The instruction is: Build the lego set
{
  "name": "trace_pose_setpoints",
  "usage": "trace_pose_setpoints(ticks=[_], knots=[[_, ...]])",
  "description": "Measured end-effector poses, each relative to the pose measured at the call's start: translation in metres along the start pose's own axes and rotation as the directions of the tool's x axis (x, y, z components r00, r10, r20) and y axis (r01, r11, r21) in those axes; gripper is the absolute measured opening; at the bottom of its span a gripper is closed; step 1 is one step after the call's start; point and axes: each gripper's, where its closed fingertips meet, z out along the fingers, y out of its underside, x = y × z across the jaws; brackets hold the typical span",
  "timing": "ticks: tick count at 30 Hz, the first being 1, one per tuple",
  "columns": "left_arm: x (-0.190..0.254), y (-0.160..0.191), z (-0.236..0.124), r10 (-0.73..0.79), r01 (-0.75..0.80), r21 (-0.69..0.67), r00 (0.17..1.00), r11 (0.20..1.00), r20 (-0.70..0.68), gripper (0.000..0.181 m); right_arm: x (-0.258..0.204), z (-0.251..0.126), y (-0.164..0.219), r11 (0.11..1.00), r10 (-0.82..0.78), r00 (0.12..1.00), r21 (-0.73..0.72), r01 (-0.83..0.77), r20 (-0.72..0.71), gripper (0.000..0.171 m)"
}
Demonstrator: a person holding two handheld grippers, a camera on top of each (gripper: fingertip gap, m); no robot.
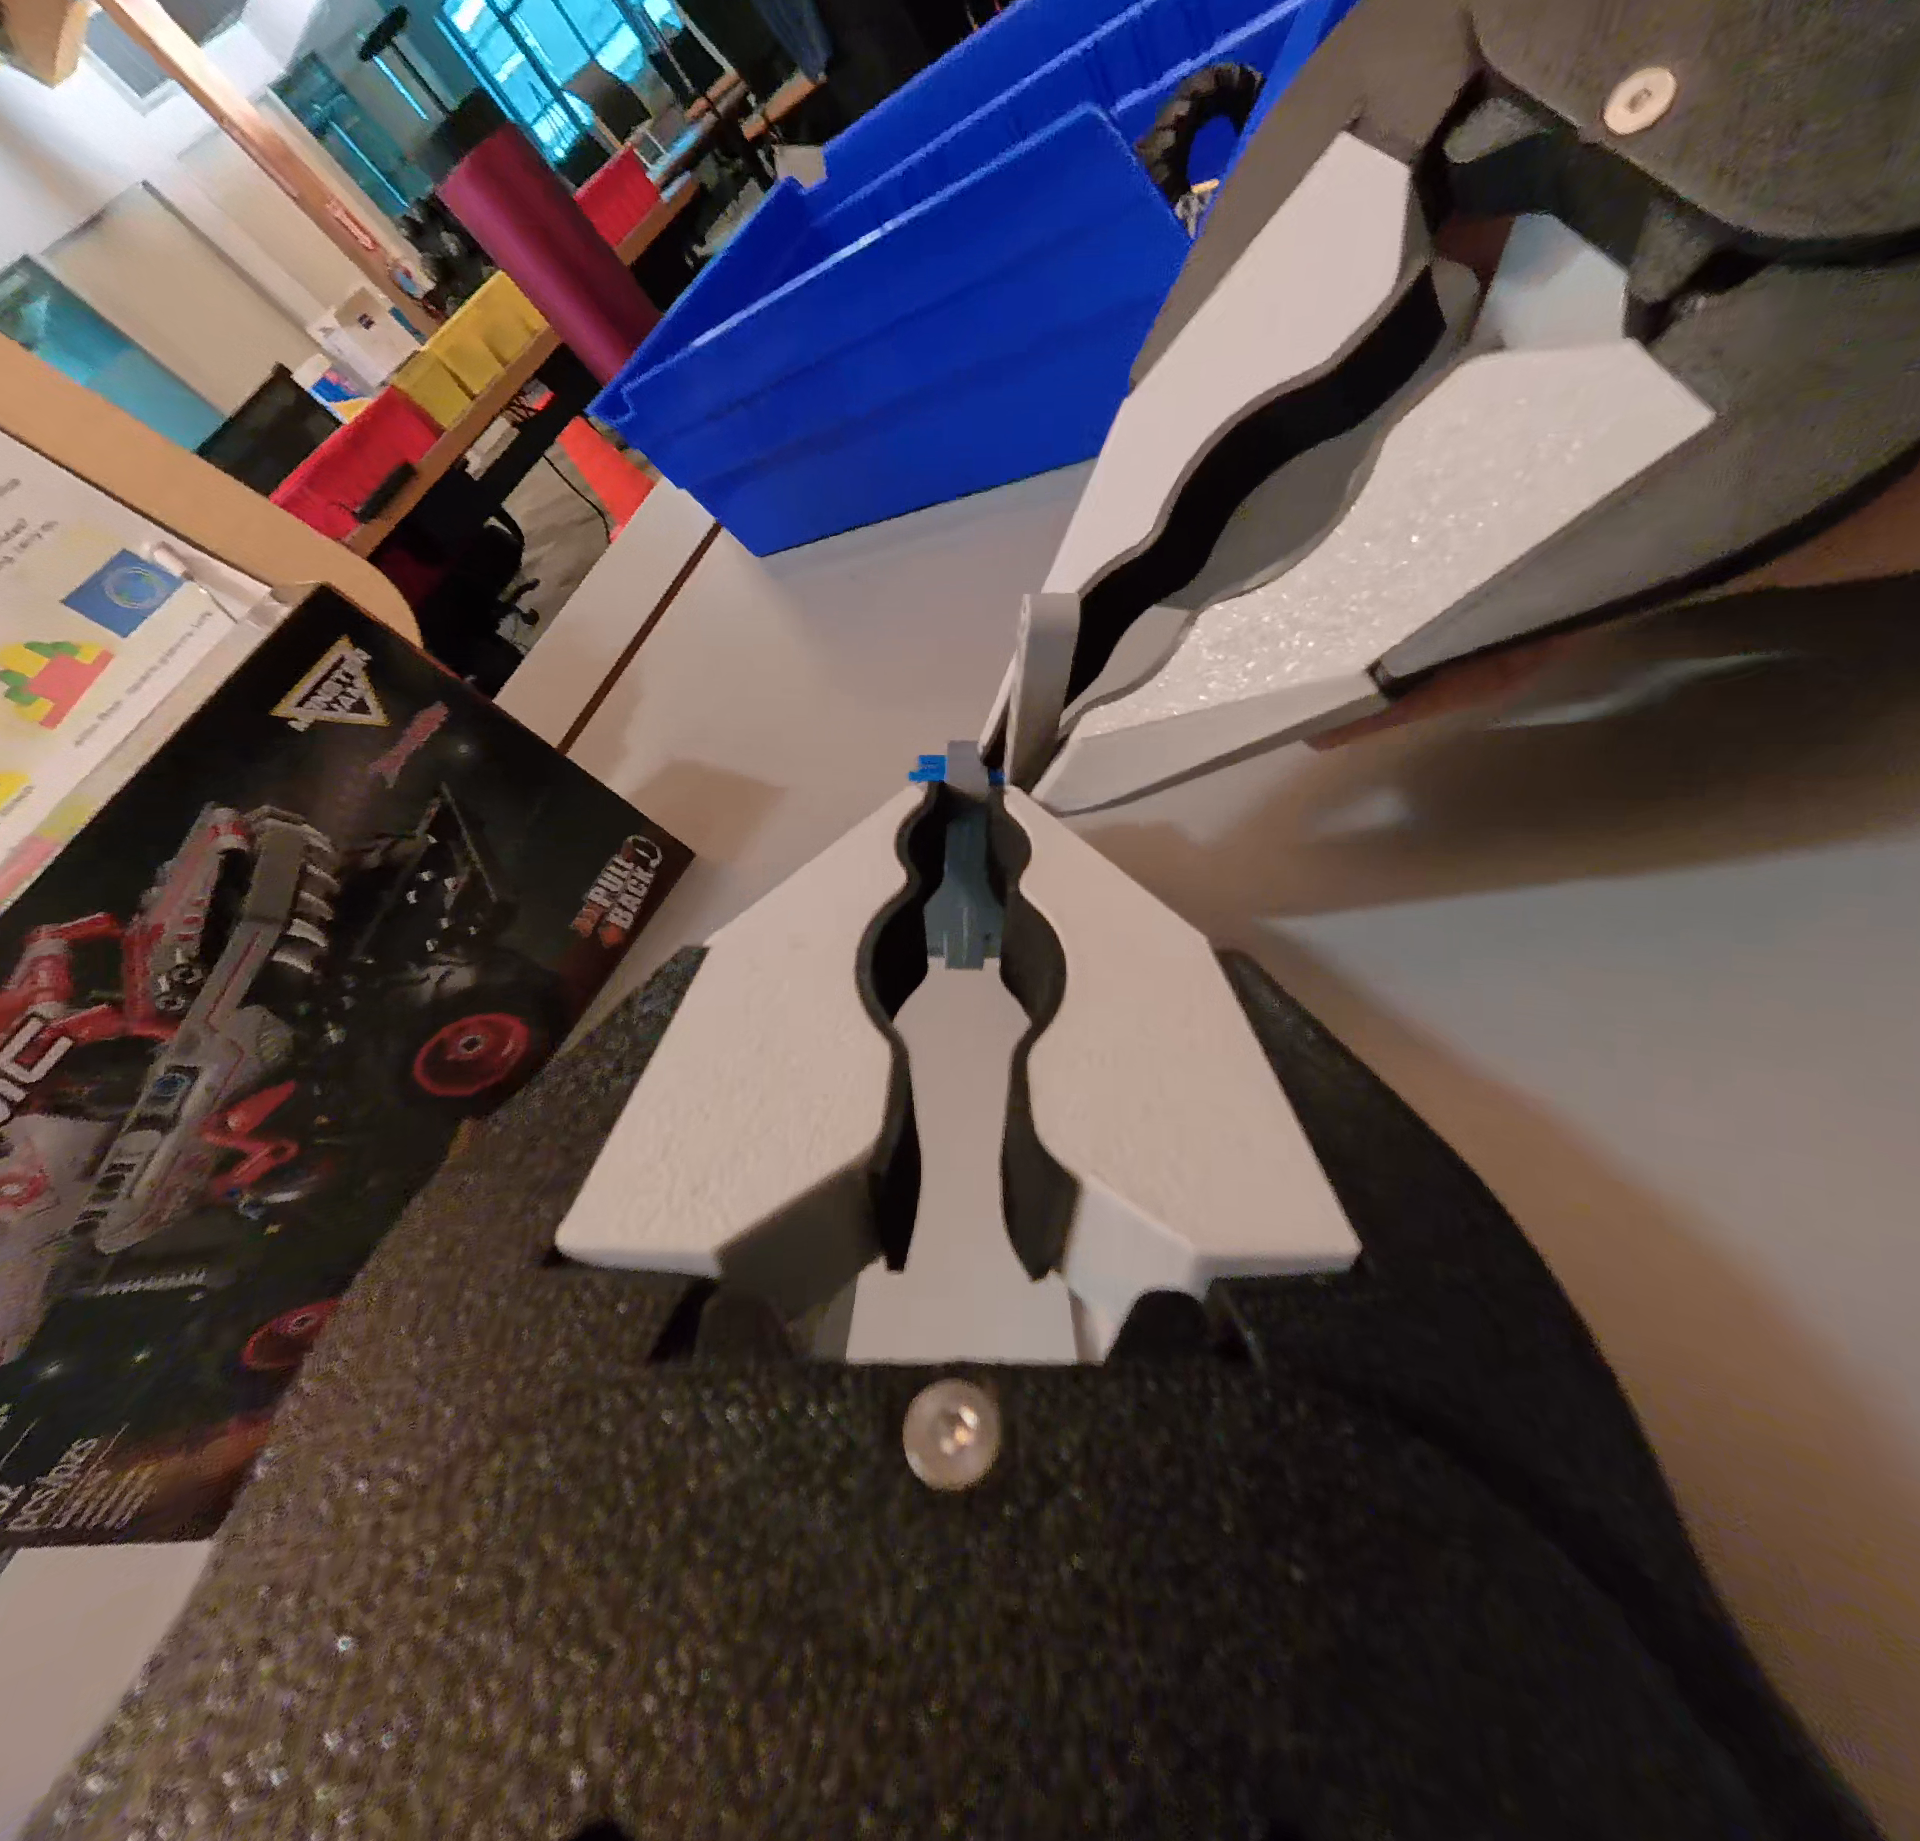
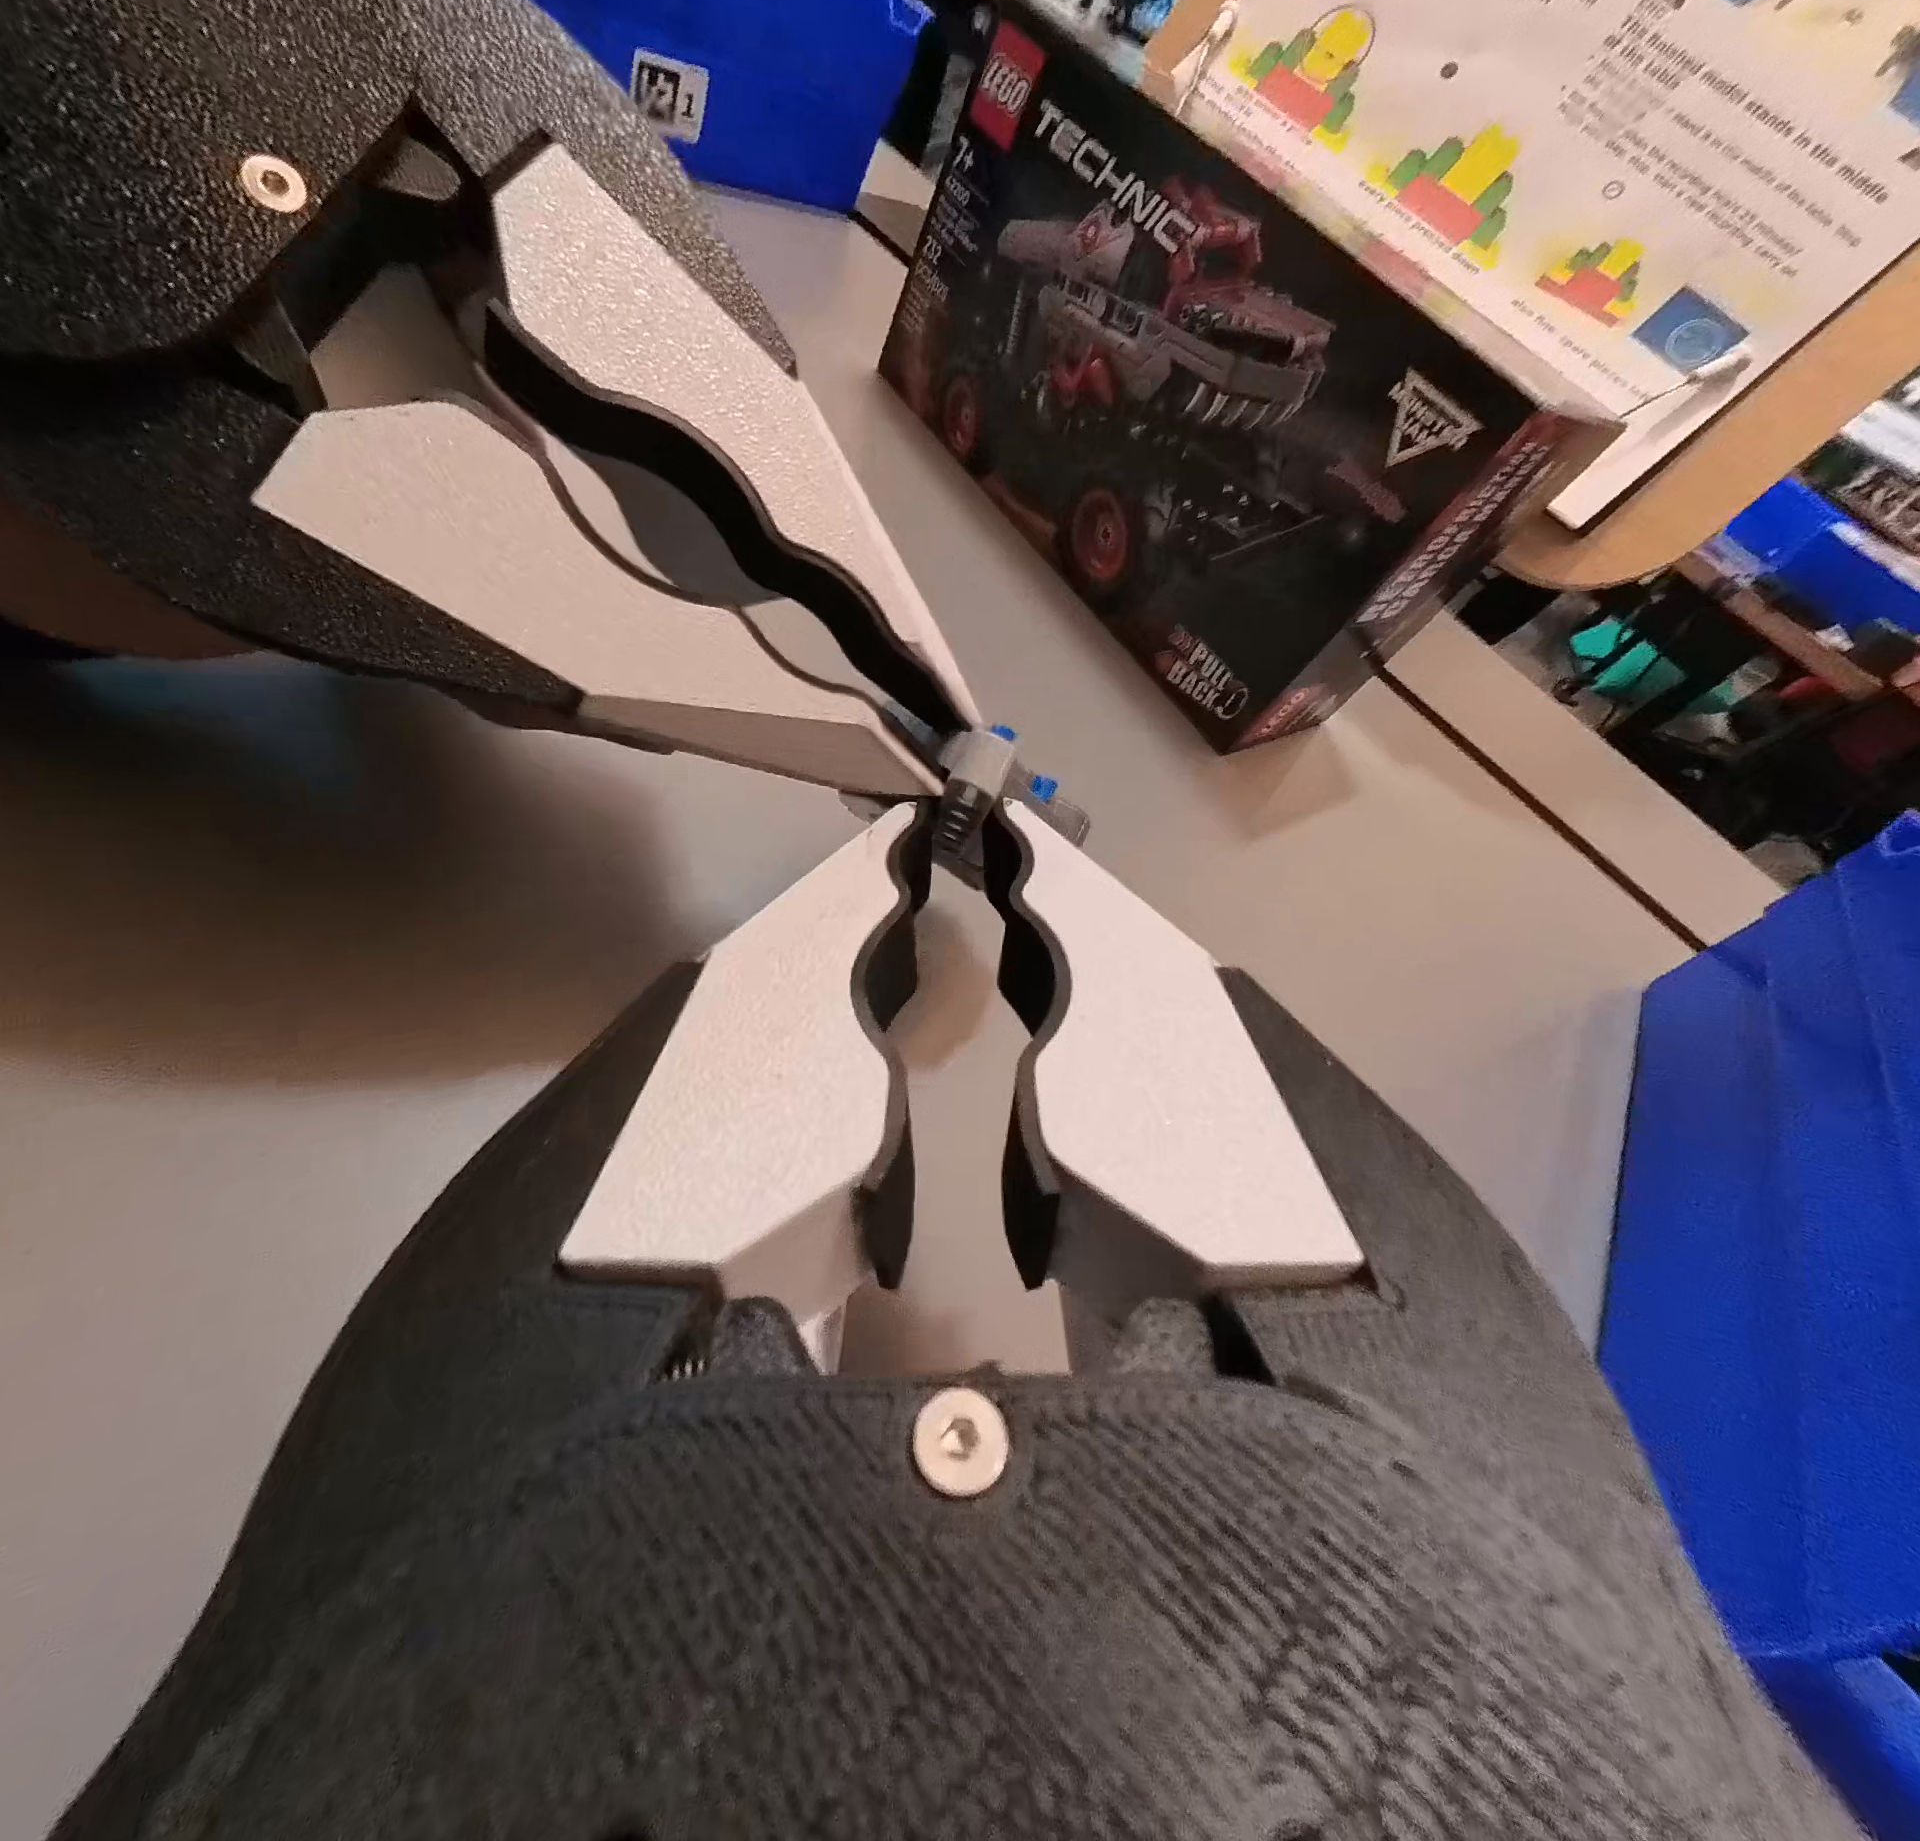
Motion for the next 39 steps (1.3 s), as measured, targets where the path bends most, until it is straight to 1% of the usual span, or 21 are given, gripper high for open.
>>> trace_pose_setpoints(ticks=[1, 3, 5, 6, 7, 8, 9, 10, 11, 12, 13, 15, 17, 19, 21, 23, 26, 29, 32, 34, 39], knots=[[0.000, 0.002, 0.000, 0.014, -0.014, -0.017, 1.000, 1.000, 0.006, 0.005, -0.001, 0.001, 0.002, 1.000, -0.006, 1.000, -0.020, 0.006, 0.006, 0.009], [-0.002, 0.003, 0.001, 0.043, -0.041, -0.049, 0.998, 0.998, 0.045, 0.005, 0.000, 0.002, 0.003, 0.998, -0.035, 0.999, -0.049, 0.034, -0.025, 0.009], [-0.005, 0.004, 0.002, 0.013, -0.009, -0.063, 0.998, 0.998, 0.063, 0.006, 0.002, 0.003, 0.004, 0.997, -0.042, 0.998, -0.064, 0.039, -0.041, 0.009], [-0.019, 0.008, 0.000, -0.006, 0.017, -0.080, 0.991, 0.997, 0.134, 0.005, 0.002, 0.003, 0.008, 0.995, -0.052, 0.998, -0.088, 0.048, -0.043, 0.008], [-0.051, 0.015, -0.012, -0.004, 0.032, -0.095, 0.959, 0.995, 0.284, 0.005, 0.001, 0.002, 0.026, 0.980, -0.088, 0.996, -0.183, 0.081, -0.033, 0.007], [-0.072, 0.018, -0.023, -0.044, 0.067, -0.060, 0.948, 0.996, 0.316, 0.005, 0.000, 0.000, 0.040, 0.967, -0.123, 0.992, -0.228, 0.114, -0.023, 0.007], [-0.072, 0.019, -0.026, -0.186, 0.188, 0.015, 0.956, 0.982, 0.228, 0.005, 0.003, -0.005, 0.030, 0.983, -0.075, 0.996, -0.172, 0.066, -0.050, 0.007], [-0.066, 0.024, -0.025, -0.233, 0.230, 0.042, 0.958, 0.972, 0.165, 0.005, 0.009, -0.008, 0.015, 0.996, 0.001, 0.997, -0.089, -0.008, -0.078, 0.007], [-0.061, 0.033, -0.022, -0.180, 0.183, -0.007, 0.969, 0.983, 0.168, 0.005, 0.013, -0.007, 0.009, 0.997, 0.000, 0.996, -0.073, -0.006, -0.086, 0.007], [-0.056, 0.033, -0.020, -0.121, 0.127, -0.030, 0.980, 0.991, 0.158, 0.005, 0.013, -0.004, 0.007, 0.996, -0.060, 0.995, -0.074, 0.054, -0.078, 0.007], [-0.055, 0.027, -0.019, -0.129, 0.131, -0.004, 0.979, 0.991, 0.158, 0.005, 0.014, -0.003, 0.007, 0.993, -0.101, 0.991, -0.070, 0.095, -0.091, 0.007], [-0.053, 0.022, -0.016, -0.206, 0.203, 0.041, 0.972, 0.978, 0.112, 0.005, 0.008, -0.004, 0.002, 0.997, -0.076, 0.996, -0.025, 0.075, -0.048, 0.007], [-0.053, 0.019, -0.018, -0.262, 0.256, 0.082, 0.962, 0.963, 0.074, 0.005, 0.016, -0.010, -0.010, 0.994, -0.084, 0.992, 0.063, 0.090, -0.089, 0.007], [-0.052, 0.019, -0.019, -0.299, 0.294, 0.105, 0.954, 0.950, 0.031, 0.005, 0.020, -0.020, -0.020, 0.976, -0.144, 0.985, 0.148, 0.157, -0.098, 0.007], [-0.052, 0.020, -0.020, -0.293, 0.289, 0.097, 0.956, 0.953, 0.030, 0.005, 0.026, -0.036, -0.033, 0.946, -0.164, 0.979, 0.261, 0.191, -0.123, 0.007], [-0.051, 0.018, -0.021, -0.292, 0.288, 0.112, 0.956, 0.951, 0.017, 0.005, 0.036, -0.053, -0.040, 0.924, -0.144, 0.984, 0.341, 0.172, -0.104, 0.007], [-0.049, 0.016, -0.021, -0.296, 0.293, 0.115, 0.955, 0.949, 0.009, 0.005, 0.065, -0.079, -0.040, 0.910, -0.077, 0.990, 0.398, 0.118, -0.117, 0.006], [-0.047, 0.014, -0.022, -0.287, 0.285, 0.119, 0.958, 0.951, 0.000, 0.005, 0.103, -0.113, -0.033, 0.896, -0.005, 0.982, 0.435, 0.089, -0.189, 0.007], [-0.043, 0.011, -0.021, -0.271, 0.271, 0.118, 0.962, 0.955, -0.011, 0.005, 0.127, -0.137, -0.013, 0.893, 0.072, 0.985, 0.449, 0.007, -0.157, 0.007], [-0.040, 0.010, -0.020, -0.260, 0.261, 0.114, 0.965, 0.959, -0.020, 0.005, 0.144, -0.150, 0.000, 0.886, 0.125, 0.977, 0.463, -0.031, -0.173, 0.007], [-0.035, 0.010, -0.018, -0.247, 0.249, 0.111, 0.968, 0.962, -0.036, 0.005, 0.161, -0.163, 0.021, 0.854, 0.213, 0.972, 0.502, -0.139, -0.094, 0.007]])
